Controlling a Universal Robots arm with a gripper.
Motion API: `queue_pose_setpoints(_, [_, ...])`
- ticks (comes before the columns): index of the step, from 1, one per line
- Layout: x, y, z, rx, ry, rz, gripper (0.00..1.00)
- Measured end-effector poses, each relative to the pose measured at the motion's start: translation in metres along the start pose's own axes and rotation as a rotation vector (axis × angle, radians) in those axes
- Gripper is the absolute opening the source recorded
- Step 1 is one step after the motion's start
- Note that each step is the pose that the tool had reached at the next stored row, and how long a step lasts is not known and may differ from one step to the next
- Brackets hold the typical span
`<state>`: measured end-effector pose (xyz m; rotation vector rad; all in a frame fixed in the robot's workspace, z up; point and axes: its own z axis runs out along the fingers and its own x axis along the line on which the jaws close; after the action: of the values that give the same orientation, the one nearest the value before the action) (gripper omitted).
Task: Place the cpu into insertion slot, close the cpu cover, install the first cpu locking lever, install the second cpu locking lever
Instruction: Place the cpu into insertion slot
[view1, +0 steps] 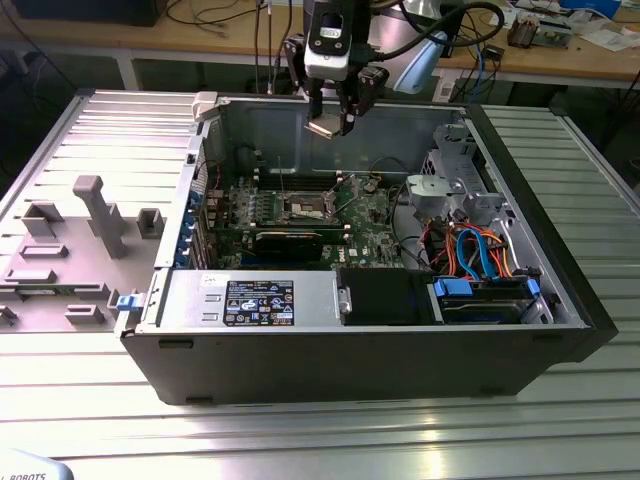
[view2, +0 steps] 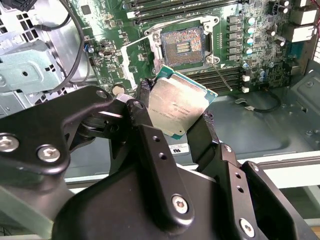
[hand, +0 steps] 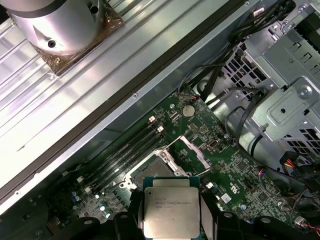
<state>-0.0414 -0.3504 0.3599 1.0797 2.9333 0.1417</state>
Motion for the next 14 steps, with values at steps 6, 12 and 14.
queue_pose_setpoints(6, [0.0,-0.0001,0.0004,-0.0025,-0.0112,0.125,0.55])
queue_pose_setpoints(12, [0.0,-0.0001,0.0006,-0.0039,-0.018,0.202,0.55])
queue_pose_setpoints(14, [0.0,-0.0001,0.0006,-0.0039,-0.018,0.202,0.55])
